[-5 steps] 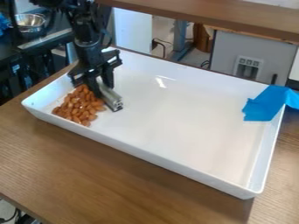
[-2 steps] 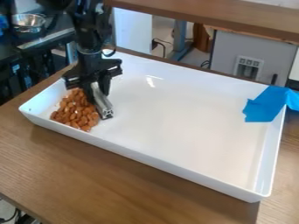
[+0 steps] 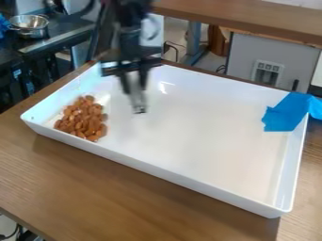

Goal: Sweep into pile

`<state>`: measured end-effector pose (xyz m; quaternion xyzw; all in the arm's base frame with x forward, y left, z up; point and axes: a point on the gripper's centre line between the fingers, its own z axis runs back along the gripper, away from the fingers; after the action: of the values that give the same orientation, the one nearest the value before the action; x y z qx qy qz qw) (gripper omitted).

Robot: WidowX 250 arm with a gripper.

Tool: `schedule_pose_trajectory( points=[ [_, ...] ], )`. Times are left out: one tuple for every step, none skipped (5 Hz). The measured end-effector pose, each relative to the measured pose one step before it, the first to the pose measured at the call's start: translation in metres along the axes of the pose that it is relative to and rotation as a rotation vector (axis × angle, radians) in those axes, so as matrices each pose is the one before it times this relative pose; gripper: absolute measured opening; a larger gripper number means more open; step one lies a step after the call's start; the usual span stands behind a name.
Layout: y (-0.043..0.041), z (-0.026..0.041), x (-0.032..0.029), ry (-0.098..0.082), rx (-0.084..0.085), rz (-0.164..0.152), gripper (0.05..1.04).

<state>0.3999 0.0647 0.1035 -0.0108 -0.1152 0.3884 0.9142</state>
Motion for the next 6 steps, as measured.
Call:
schedule_pose_trajectory(
  points=[
    [-0.04490, 0.01837, -0.02072, -0.0068, -0.0411, -0.1249, 0.367],
    [-0.04914, 0.00626, -0.02622, 0.0066, -0.0232, -0.1079, 0.367],
    [-0.03740, -0.01056, -0.01473, -0.0120, 0.0152, -0.0238, 0.367],
    [-0.02801, -0.01643, -0.00848, -0.0128, 0.0122, -0.0496, 0.367],
    [0.00017, -0.02211, -0.00065, 0.0030, 0.0535, -0.0030, 0.405],
    [0.00091, -0.01144, 0.00187, 0.0310, 0.0635, -0.0161, 0.704]
  ],
)
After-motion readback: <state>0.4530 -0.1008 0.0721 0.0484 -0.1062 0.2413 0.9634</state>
